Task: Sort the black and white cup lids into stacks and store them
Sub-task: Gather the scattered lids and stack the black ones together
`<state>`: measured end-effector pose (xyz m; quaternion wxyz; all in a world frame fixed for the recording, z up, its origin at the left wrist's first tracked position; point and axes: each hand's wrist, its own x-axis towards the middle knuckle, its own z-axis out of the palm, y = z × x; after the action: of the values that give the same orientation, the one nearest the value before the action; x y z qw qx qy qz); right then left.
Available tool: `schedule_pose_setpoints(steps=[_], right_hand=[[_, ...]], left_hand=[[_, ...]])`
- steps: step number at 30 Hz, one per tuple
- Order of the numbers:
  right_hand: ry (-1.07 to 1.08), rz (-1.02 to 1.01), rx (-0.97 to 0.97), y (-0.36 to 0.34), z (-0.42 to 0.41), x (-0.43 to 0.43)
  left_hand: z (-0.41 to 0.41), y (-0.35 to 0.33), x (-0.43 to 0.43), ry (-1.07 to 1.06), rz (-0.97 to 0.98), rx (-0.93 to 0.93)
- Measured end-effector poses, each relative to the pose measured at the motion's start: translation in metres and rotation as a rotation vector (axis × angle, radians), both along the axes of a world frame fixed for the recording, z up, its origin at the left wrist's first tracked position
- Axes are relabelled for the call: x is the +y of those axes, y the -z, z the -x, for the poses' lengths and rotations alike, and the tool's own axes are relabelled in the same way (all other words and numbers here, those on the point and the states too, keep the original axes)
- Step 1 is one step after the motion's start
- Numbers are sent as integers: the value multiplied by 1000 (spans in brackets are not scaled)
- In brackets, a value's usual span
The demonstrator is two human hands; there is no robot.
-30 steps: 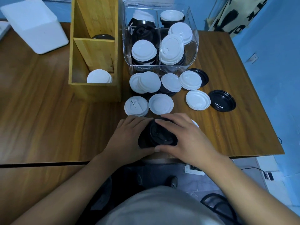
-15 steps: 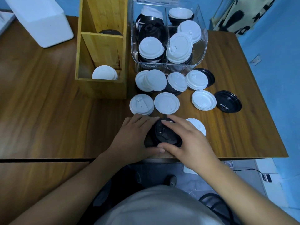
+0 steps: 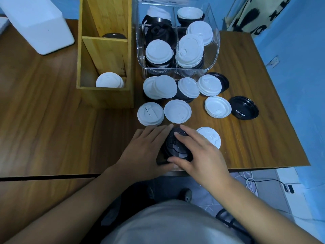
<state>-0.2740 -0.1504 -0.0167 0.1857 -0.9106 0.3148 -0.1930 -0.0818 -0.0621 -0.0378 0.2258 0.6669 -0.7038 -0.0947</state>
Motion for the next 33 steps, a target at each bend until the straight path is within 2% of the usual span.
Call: schedule_pose_setpoints(steps=[3,5,7,10,11,13,16,19,22,26,29,31,33], right_hand=[[-19,0,71,-6,0,-2],[-67,-72,85,-12,4,-7],[-69,-147,-23,-26,14,-24],[103,25,-200,-36,45,-74],[175,69,-184,-36,57,-94],[286,7,6,-32,77,-129],[259,-143,329,-23,95,-161],[164,-111,311,-20,105,-168],[164,-97,255,-35,113,-151],[133,-344,101,-56,114,-123],[74,-563,94,-49,112,-124],[75,-544,166,-38,111,-130],[107,-409,236,-28,110,-132]], left_hand=[[-2,-1,-2,13,-8,41],[-3,-1,-3,4,-5,55],[-3,-2,-4,-4,-34,58],[-3,-2,-4,-19,-66,65],[-3,-2,-5,-27,-68,67],[-2,-2,-5,-40,-71,72],[-2,-2,-5,-47,-77,85],[-1,-3,-5,-53,-84,92],[-1,-4,-5,-54,-85,94],[-1,-4,-5,-62,-83,97],[-1,-4,-6,-63,-81,105],[0,-4,-5,-63,-76,106],[0,-4,-5,-65,-73,108]])
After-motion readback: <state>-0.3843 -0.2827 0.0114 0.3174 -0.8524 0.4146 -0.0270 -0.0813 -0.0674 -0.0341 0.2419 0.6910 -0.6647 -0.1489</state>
